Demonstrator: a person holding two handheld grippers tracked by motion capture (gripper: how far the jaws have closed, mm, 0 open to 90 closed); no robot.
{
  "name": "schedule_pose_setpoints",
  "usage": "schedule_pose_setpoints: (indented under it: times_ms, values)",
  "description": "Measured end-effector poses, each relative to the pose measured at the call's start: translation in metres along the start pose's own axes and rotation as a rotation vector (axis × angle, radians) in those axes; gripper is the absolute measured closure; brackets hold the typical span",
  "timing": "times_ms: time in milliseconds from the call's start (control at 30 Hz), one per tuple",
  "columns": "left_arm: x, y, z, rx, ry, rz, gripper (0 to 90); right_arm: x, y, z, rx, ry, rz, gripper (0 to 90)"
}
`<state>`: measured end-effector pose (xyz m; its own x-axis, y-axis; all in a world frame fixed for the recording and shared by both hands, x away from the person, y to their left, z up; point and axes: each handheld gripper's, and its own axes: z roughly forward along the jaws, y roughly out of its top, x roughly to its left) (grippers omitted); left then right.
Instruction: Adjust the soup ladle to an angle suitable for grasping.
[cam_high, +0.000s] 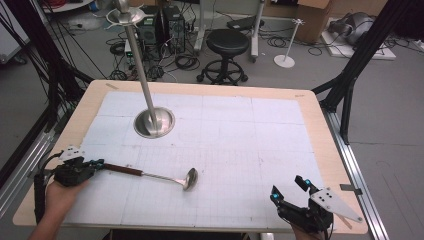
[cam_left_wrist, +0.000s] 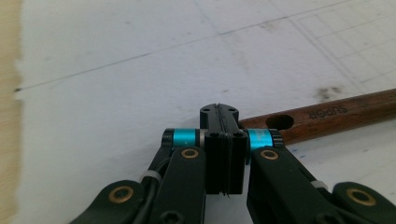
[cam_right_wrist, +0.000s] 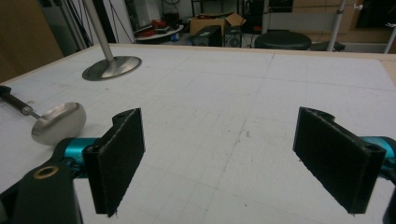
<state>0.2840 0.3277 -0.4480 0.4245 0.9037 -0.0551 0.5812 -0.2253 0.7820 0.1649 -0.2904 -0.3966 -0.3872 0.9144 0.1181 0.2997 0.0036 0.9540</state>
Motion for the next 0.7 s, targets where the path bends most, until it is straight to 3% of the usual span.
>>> schedule_pose_setpoints:
  times_ms: [367,700]
  values:
    - [-0.021,0.001,0.003,0.007,-0.031,-0.009,89.0,0.0,0.0,0.0,-0.003,-0.001,0.002,15.2]
    - [-0.037,0.0,-0.004,0.012,-0.045,0.035,89.2,0.0,0.0,-0.001,-0.003,-0.003,0.005,15.2]
